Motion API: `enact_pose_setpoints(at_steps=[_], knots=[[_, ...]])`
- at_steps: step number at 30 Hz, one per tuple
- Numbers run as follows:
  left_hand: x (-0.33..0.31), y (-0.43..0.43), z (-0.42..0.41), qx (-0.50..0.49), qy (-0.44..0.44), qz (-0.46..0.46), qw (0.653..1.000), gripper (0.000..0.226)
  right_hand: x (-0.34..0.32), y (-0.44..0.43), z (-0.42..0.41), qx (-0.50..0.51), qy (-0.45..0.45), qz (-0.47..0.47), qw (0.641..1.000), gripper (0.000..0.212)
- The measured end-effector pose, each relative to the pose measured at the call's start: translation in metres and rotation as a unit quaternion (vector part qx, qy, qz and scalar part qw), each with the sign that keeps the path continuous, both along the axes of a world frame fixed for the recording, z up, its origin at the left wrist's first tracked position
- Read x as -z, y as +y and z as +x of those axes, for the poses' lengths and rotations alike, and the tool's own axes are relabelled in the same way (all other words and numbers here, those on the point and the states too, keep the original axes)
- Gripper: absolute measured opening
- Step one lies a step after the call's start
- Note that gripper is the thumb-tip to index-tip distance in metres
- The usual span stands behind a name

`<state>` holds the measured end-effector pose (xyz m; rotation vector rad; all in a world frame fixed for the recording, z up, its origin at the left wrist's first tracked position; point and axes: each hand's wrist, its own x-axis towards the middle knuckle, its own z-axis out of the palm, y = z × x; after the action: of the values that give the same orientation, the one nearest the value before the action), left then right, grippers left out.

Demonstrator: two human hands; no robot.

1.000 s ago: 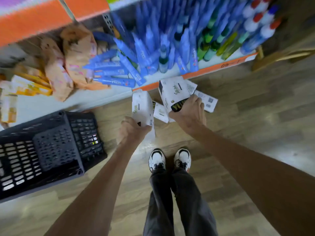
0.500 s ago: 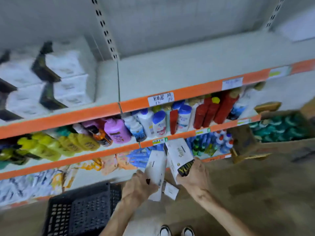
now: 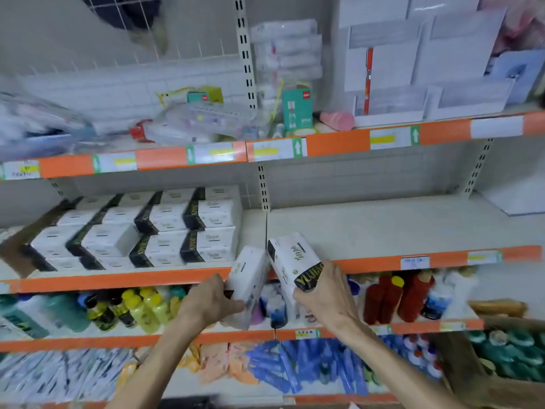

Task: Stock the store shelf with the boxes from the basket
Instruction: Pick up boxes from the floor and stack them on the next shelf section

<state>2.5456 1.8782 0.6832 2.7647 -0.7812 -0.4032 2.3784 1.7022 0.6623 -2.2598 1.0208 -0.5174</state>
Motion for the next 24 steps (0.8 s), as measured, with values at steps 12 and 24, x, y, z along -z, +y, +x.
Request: enact_pose_setpoints(at_steps=[12, 24], knots=[[-0.026, 0.064, 0.101, -0.028, -0.063, -0.007, 0.998, 0.049, -0.026, 0.049, 0.138, -0.025, -0.015, 0.003, 1.0, 0.067], [-0.022, 0.095, 0.236, 0.116, -0.269, 0.043, 0.955, 0.047, -0.013, 0.085, 0.245, 0.148, 0.036, 0.057, 0.987, 0.079]])
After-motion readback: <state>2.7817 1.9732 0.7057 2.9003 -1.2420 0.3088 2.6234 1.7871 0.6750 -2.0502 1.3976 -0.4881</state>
